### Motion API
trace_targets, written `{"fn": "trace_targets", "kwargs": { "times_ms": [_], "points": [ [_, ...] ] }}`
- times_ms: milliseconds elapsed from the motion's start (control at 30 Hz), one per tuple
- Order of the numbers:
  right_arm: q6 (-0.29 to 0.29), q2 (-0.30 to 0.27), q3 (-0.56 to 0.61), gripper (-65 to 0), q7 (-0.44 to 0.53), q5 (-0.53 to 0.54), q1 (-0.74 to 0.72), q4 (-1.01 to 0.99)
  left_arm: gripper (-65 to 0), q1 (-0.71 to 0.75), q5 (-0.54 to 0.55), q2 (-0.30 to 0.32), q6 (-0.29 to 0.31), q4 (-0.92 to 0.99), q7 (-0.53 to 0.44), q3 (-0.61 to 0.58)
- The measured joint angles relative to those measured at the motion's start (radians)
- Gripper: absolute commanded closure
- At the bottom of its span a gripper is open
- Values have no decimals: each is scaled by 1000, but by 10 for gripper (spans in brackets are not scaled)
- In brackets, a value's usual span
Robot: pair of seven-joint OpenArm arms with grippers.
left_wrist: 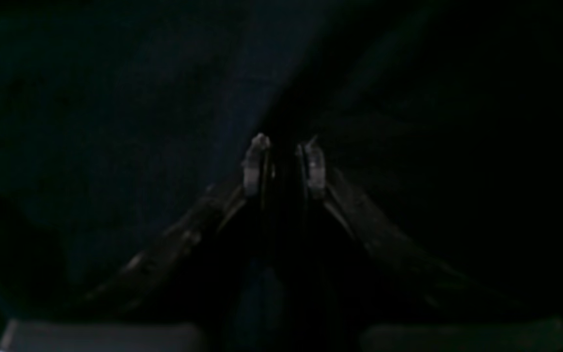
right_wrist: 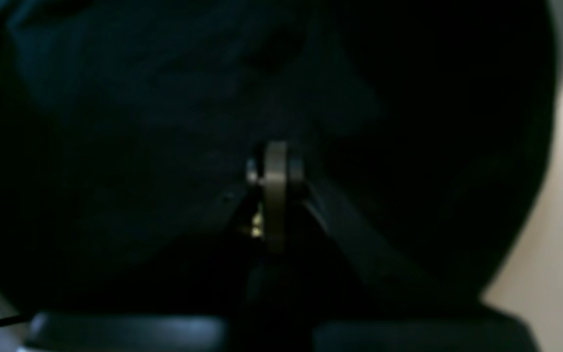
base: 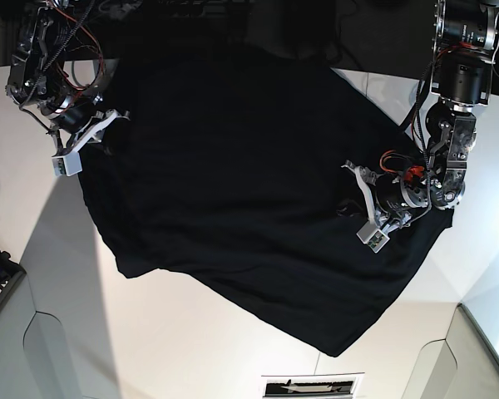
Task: Layout the t-shirt on the table in an organized manner, then fold the t-shirt properly
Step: 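Pull the shirt apart with both grippers to flatten it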
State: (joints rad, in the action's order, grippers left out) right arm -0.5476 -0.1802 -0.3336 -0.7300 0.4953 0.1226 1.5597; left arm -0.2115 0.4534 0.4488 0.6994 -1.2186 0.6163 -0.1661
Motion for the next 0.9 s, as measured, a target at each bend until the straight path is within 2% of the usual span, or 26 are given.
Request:
{"fn": "trace_targets", "kwargs": {
  "times_ms": [67, 200, 267, 367, 433, 567, 767, 900],
  "points": [
    [-3, -3, 0, 0, 50, -64, -1, 0, -132, 0, 0, 0, 0, 0, 0, 0],
    [-10, -43, 0, 0, 69, -88, -53, -59, -132, 0, 44, 0, -5, 2, 14, 0],
    [-12, -68, 0, 0, 75, -85, -113, -134, -132, -3, 121, 0, -6, 2, 74, 0],
    [-23, -104, 0, 0, 97, -65, -209, -283, -132, -17, 255, 0, -3, 2, 223, 0],
    [-31, -129, 0, 0, 105, -52, -280, -386, -132, -25, 298, 0, -3, 3, 272, -2],
    [-13, -165, 0, 0, 136, -74, -396, -526, -132, -44, 327, 10, -3, 6, 279, -3],
    [7, -183, 0, 0, 116, -154, -498, -559, -132, -92, 405, 63, -3, 4, 278, -3],
    [5, -206, 0, 0, 115, -110, -563, -557, -132, -94, 405, 111, -3, -1, 298, -3]
  ]
}}
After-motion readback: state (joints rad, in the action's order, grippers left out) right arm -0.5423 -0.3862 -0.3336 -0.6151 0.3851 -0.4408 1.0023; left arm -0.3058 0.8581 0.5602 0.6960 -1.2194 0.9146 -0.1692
